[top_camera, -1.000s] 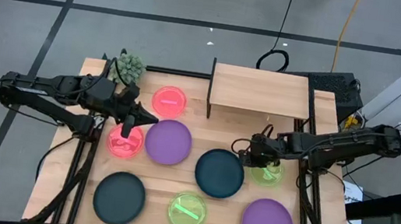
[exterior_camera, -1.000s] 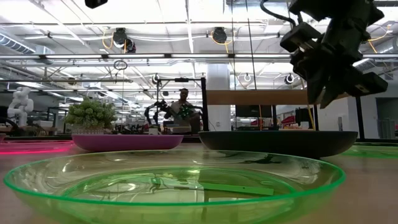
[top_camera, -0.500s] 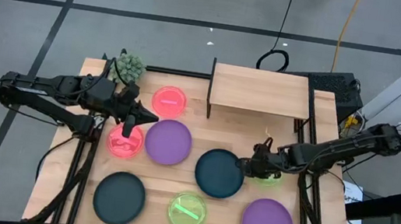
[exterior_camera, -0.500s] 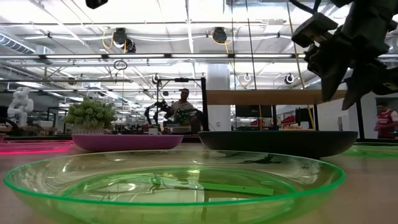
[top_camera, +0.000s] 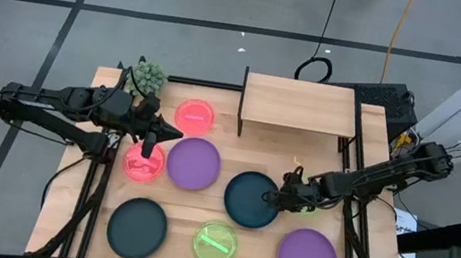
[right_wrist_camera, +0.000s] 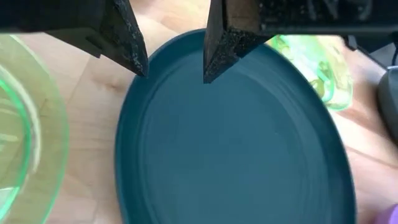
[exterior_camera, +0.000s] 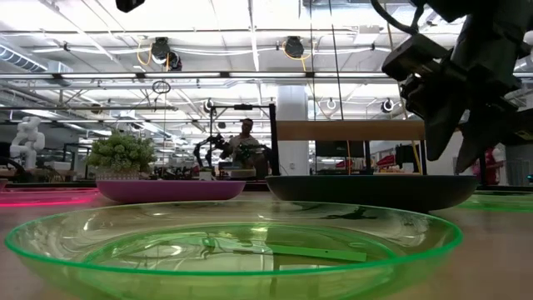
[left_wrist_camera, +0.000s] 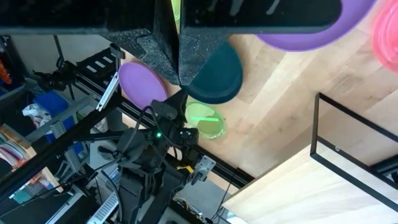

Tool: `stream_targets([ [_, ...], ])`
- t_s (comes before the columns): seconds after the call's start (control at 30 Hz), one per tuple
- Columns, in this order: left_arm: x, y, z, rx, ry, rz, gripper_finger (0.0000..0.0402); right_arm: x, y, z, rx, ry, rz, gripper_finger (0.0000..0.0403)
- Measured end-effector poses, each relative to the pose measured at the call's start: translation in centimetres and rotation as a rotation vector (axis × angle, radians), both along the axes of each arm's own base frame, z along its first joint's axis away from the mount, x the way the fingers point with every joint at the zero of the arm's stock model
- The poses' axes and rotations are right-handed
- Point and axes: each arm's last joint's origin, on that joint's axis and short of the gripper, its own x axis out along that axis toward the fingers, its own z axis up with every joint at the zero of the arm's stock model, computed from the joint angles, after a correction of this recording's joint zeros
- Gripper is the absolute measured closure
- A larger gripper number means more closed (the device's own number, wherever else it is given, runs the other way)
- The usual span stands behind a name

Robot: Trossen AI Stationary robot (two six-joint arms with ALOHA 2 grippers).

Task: Place and stack plates onto a shelf
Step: Put the right black plate on the shelf

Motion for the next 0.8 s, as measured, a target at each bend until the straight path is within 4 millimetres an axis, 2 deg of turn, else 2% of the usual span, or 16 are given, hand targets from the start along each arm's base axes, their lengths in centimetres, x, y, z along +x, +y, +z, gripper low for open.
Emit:
stream_targets([
  [0.3,0.0,0.0,0.0,0.008,0.001,-0.003,0.04,-0.2,-0.2,-0.1,0.002,0.03,-0.079,0.0266],
  [0.57,0.0,0.0,0.0,0.04,0.002,-0.006,0.04,-0.3,-0.2,-0.2,-0.003,0.045,-0.074,0.0266],
  [0.8,0.0,0.0,0.0,0.046,0.002,-0.009,0.04,0.1,0.0,-1.2,-0.011,0.082,-0.069,0.0266],
])
